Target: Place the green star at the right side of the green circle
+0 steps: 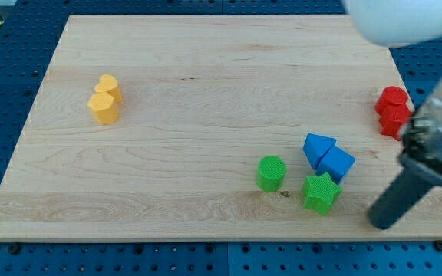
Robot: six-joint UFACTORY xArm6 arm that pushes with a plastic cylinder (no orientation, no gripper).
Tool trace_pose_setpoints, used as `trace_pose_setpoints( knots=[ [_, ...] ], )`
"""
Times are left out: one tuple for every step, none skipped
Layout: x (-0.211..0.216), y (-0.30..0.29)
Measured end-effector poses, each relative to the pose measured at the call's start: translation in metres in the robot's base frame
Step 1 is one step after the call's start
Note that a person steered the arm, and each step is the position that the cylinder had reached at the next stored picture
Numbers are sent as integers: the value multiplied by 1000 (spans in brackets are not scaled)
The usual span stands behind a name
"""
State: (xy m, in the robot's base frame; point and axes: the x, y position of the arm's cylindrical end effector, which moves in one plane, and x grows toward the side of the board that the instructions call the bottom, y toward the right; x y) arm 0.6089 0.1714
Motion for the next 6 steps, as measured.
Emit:
trace_pose_setpoints(
  knots=[
    [-6,-49],
    [-25,-73],
    [-32,-80],
    [-13,-85],
    [-7,-129],
    [-39,-140]
  ],
)
